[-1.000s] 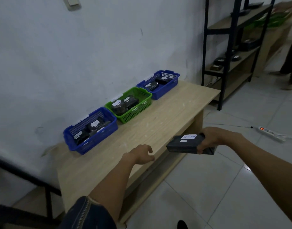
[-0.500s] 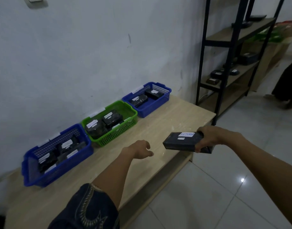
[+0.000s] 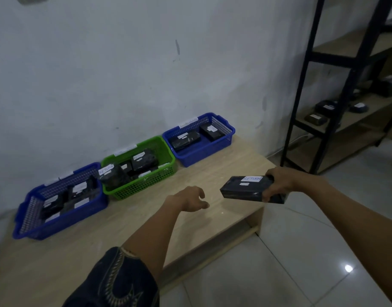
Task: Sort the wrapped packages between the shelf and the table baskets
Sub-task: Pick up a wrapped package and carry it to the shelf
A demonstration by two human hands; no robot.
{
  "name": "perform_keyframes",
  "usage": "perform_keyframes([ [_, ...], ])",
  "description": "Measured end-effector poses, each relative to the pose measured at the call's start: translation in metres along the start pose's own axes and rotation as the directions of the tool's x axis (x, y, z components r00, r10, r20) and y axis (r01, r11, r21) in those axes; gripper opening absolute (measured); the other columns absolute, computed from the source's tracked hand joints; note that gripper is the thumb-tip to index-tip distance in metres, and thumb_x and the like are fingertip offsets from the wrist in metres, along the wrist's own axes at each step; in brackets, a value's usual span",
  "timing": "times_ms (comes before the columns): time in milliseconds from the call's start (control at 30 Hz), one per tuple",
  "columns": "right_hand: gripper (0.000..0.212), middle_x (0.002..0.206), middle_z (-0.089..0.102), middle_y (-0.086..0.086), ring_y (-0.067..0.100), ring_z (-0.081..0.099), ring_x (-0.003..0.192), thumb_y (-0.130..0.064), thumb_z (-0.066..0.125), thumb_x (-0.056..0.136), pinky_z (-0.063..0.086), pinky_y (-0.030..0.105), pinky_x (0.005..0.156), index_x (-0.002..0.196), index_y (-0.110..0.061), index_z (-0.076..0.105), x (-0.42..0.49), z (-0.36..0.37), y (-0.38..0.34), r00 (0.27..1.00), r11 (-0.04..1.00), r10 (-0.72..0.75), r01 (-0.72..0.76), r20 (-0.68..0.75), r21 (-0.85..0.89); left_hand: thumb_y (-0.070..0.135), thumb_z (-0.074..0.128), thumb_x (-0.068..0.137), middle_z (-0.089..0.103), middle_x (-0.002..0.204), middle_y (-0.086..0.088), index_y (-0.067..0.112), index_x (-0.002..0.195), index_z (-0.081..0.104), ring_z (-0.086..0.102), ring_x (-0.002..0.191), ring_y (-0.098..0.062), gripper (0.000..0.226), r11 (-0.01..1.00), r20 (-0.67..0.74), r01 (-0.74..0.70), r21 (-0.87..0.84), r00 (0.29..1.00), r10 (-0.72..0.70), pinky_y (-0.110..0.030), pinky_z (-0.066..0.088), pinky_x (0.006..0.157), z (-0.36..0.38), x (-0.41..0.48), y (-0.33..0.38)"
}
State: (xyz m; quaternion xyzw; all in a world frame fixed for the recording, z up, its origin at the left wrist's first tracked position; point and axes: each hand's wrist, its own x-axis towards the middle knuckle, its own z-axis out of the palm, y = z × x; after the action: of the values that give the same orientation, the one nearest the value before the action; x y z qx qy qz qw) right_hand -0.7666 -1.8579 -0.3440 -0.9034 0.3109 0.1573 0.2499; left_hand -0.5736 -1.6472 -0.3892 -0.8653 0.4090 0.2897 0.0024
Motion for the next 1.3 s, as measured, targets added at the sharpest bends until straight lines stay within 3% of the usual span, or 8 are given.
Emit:
perform_keyframes([
  [233,0.068,0.11,0.061,0.003,0.02,0.058,0.094,-0.045,0.082,0.06,0.05,0.028,0.076,0.116,-0.015,0.056,0.059,-0.044,0.003,0.998,0.997,-0.058,0.059,0.03,-0.053,0.045,0.062,0.089,0.052,0.136,-0.009,0.014,0.133,0.051,0.051,0.121,-0.025,0.055,0.998,-0.018,0.06,-0.033,0.998,-0.061,-0.036,0.043,0.099,-0.028,0.045,-0.003],
  [400,0.07,0.112,0.06,0.002,0.019,0.059,0.098,-0.046,0.081,0.061,0.053,0.03,0.084,0.118,-0.016,0.055,0.109,-0.063,-0.02,0.995,0.991,-0.064,0.072,0.071,-0.109,0.043,0.061,0.091,0.05,0.138,-0.011,0.011,0.134,0.05,0.05,0.123,-0.026,0.055,0.99,-0.07,0.064,-0.125,0.995,-0.073,-0.036,0.043,0.101,-0.058,0.078,-0.024],
  [567,0.062,0.104,0.059,-0.002,0.015,0.058,0.09,-0.046,0.081,0.062,0.047,0.023,0.07,0.111,-0.02,0.054,0.156,-0.077,-0.045,0.989,0.985,-0.127,0.136,0.081,-0.111,0.041,0.061,0.091,0.05,0.137,-0.012,0.008,0.133,0.051,0.051,0.12,-0.026,0.054,0.986,-0.068,0.088,-0.144,0.993,-0.098,-0.034,0.043,0.097,-0.07,0.102,-0.044],
  [667,0.059,0.103,0.061,-0.003,0.014,0.06,0.091,-0.046,0.082,0.058,0.051,0.024,0.072,0.105,-0.024,0.055,0.181,-0.077,-0.054,0.981,0.979,-0.16,0.172,0.111,-0.112,0.04,0.062,0.091,0.051,0.136,-0.012,0.008,0.133,0.052,0.052,0.119,-0.027,0.053,0.98,-0.049,0.123,-0.158,0.99,-0.132,-0.033,0.043,0.095,-0.073,0.116,-0.054],
  [800,0.068,0.109,0.062,-0.003,0.014,0.06,0.094,-0.048,0.083,0.053,0.055,0.029,0.082,0.111,-0.025,0.056,0.217,-0.082,-0.056,0.965,0.966,-0.213,0.232,0.155,-0.114,0.042,0.06,0.091,0.049,0.137,-0.011,0.012,0.134,0.05,0.051,0.12,-0.027,0.054,0.968,-0.032,0.184,-0.171,0.981,-0.192,-0.034,0.042,0.095,-0.082,0.134,-0.064],
  [1067,0.076,0.111,0.06,0.0,0.017,0.059,0.097,-0.047,0.083,0.055,0.055,0.031,0.083,0.12,-0.018,0.054,0.266,-0.115,-0.059,0.933,0.934,-0.285,0.322,0.219,-0.155,0.04,0.061,0.089,0.05,0.139,-0.01,0.013,0.132,0.053,0.05,0.123,-0.026,0.052,0.929,-0.075,0.289,-0.232,0.947,-0.313,-0.034,0.042,0.099,-0.095,0.156,-0.06],
  [1300,0.075,0.11,0.06,0.0,0.017,0.06,0.096,-0.047,0.084,0.054,0.057,0.032,0.081,0.116,-0.019,0.055,0.305,-0.137,-0.067,0.892,0.896,-0.368,0.416,0.264,-0.156,0.033,0.064,0.087,0.06,0.127,-0.01,0.01,0.123,0.061,0.057,0.112,-0.025,0.042,0.884,-0.177,0.309,-0.351,0.905,-0.387,-0.034,0.047,0.092,-0.099,0.168,-0.052],
])
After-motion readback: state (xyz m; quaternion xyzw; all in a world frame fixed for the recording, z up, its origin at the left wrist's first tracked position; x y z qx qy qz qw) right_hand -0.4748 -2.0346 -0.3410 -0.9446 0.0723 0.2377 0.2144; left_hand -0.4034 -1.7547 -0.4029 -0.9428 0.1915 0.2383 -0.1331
